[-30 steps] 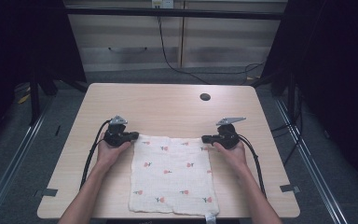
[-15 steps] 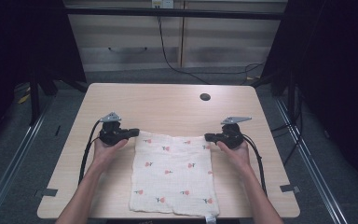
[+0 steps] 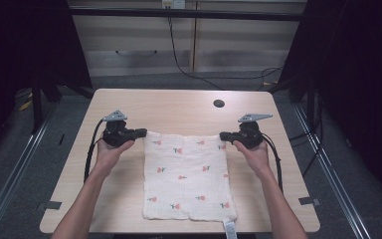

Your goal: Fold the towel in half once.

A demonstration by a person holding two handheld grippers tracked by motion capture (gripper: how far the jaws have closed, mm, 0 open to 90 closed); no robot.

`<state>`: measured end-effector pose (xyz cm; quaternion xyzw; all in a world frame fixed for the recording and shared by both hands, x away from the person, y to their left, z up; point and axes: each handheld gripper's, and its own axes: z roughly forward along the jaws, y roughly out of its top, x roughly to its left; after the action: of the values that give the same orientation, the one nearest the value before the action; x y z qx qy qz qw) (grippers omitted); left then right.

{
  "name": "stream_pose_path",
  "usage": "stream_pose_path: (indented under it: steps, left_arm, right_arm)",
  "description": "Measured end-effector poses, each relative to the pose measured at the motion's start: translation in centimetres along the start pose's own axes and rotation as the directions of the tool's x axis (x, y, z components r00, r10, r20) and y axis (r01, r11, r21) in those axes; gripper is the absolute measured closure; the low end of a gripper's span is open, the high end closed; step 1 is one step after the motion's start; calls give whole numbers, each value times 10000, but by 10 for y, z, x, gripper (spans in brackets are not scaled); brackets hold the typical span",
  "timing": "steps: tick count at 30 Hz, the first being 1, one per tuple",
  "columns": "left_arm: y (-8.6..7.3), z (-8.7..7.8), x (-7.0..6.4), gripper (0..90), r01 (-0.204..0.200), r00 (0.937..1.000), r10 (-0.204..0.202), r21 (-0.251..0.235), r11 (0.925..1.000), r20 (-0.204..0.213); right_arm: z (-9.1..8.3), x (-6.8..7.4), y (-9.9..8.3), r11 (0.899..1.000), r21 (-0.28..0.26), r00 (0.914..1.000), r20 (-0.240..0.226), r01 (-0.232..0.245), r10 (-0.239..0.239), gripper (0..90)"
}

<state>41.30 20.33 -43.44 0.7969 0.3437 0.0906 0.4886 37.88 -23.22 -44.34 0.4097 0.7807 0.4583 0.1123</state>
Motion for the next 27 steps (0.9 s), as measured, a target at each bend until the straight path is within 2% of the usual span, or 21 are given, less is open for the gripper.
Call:
stream_pose_path:
  steps: [3, 4, 8, 12, 18, 20, 21, 25, 27]
  left_arm:
    - [7, -4, 0, 882, -53, 10000, 53, -122, 9999, -51]
    - [10, -5, 0, 882, 25, 10000, -26, -186, 9998, -57]
    - [16, -2, 3, 882, 180, 9997, -184, -204, 9996, -176]
    - [23, -4, 6, 882, 240, 9995, -247, -353, 9991, -210]
    - [40, -18, 0, 882, 214, 9995, -187, -1163, 9930, 245]
    - [39, -20, -3, 882, 82, 9998, -64, -1085, 9941, 172]
    - [36, -20, -3, 882, 74, 9998, -55, -1063, 9943, 183]
    - [19, -19, -6, 882, 87, 9996, -64, -872, 9961, 264]
    - [9, -21, -12, 882, -42, 9995, 68, -808, 9967, 310]
  right_arm:
    - [-4, -1, 8, 9999, -99, 10000, 88, 33, -32, 875]
    - [-6, -3, 15, 9997, -249, 9999, 136, -54, 58, 875]
    - [-6, -5, 22, 9993, -358, 9997, 186, -122, 129, 875]
    - [-8, -6, 30, 9989, -464, 9998, 211, -52, 62, 875]
    - [-20, -5, 43, 9967, -811, 9995, 322, 50, -24, 876]
    - [-24, -3, 42, 9958, -915, 9997, 255, 27, -4, 875]
    - [-24, 0, 36, 9969, -768, 9996, 215, 195, -179, 875]
    - [-22, 5, 20, 9981, -566, 9997, 52, 257, -255, 875]
    - [-26, 8, 8, 9988, -429, 9997, -45, 242, -244, 875]
